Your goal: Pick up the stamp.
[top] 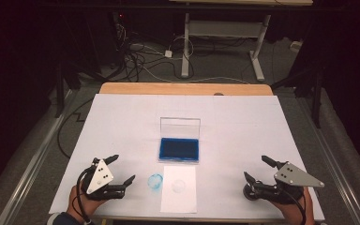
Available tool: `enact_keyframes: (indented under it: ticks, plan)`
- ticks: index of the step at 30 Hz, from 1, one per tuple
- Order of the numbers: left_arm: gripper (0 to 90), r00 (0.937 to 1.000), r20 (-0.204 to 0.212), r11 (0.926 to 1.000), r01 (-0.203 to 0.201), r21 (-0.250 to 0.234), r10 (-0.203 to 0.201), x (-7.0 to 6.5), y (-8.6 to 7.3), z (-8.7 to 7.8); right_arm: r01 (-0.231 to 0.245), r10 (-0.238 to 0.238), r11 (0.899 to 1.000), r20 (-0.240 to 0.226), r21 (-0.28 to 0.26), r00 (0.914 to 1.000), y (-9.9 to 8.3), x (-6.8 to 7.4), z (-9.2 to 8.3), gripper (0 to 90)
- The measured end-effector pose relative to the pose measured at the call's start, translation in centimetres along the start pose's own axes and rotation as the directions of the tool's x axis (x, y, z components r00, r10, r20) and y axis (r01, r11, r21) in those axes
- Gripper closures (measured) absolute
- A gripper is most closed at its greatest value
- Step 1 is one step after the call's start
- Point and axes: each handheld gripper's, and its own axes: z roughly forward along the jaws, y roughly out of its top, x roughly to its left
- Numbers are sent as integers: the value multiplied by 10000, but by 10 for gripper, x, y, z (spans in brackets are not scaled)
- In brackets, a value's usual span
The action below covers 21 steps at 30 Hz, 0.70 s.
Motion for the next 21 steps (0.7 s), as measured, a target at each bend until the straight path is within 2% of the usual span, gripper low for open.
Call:
enact_keyframes:
  ticks: [3, 13, 21]
  plan:
    - [146, 10000, 21, 10000, 16, 30, -16, 0, 0, 0, 45, -45, 10000, -12, 38, 10000, -1, 0, -2, 216]
    - [146, 10000, 26, 9999, 57, 124, -57, 0, -2, 1, -222, 231, 9994, -346, 279, 9991, -12, 5, -9, 216]
    - [146, 10000, 14, 9998, -69, 194, 69, -1, -1, 2, 56, 29, 9919, -669, 1267, 9978, -25, 7, -3, 237]
